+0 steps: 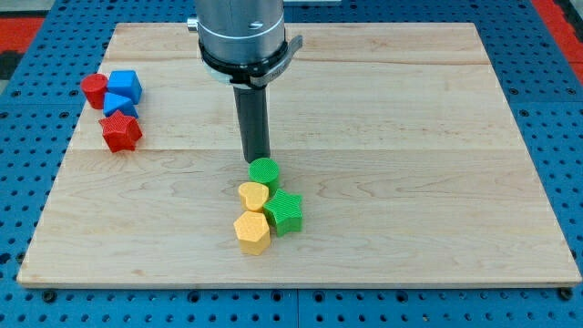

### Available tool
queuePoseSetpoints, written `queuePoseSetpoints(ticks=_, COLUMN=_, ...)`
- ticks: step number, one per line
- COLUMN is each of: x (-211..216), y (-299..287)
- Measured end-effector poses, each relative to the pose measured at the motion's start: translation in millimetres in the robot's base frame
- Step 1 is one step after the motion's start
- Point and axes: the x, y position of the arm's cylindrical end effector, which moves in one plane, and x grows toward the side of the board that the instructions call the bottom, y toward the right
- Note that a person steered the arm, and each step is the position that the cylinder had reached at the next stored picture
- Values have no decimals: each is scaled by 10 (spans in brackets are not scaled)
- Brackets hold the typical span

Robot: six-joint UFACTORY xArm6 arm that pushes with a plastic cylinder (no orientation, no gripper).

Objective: Move your arm to the bottom of the yellow hexagon

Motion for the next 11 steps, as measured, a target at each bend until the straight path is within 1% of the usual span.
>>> queuePoseSetpoints(ticks=3, x=-6, y=7)
queuePoseSetpoints(ticks=4, x=-295, y=-133)
queuePoseSetpoints(ticks=5, x=-272, y=-845)
queuePoseSetpoints(ticks=6, x=521, y=-1179)
queuePoseSetpoints(ticks=7, x=1348, y=-1139)
queuePoseSetpoints(ticks=8, x=1588, y=-1116)
queuePoseSetpoints(ticks=10, x=1573, y=-376)
queuePoseSetpoints(ticks=11, x=1443, y=-217)
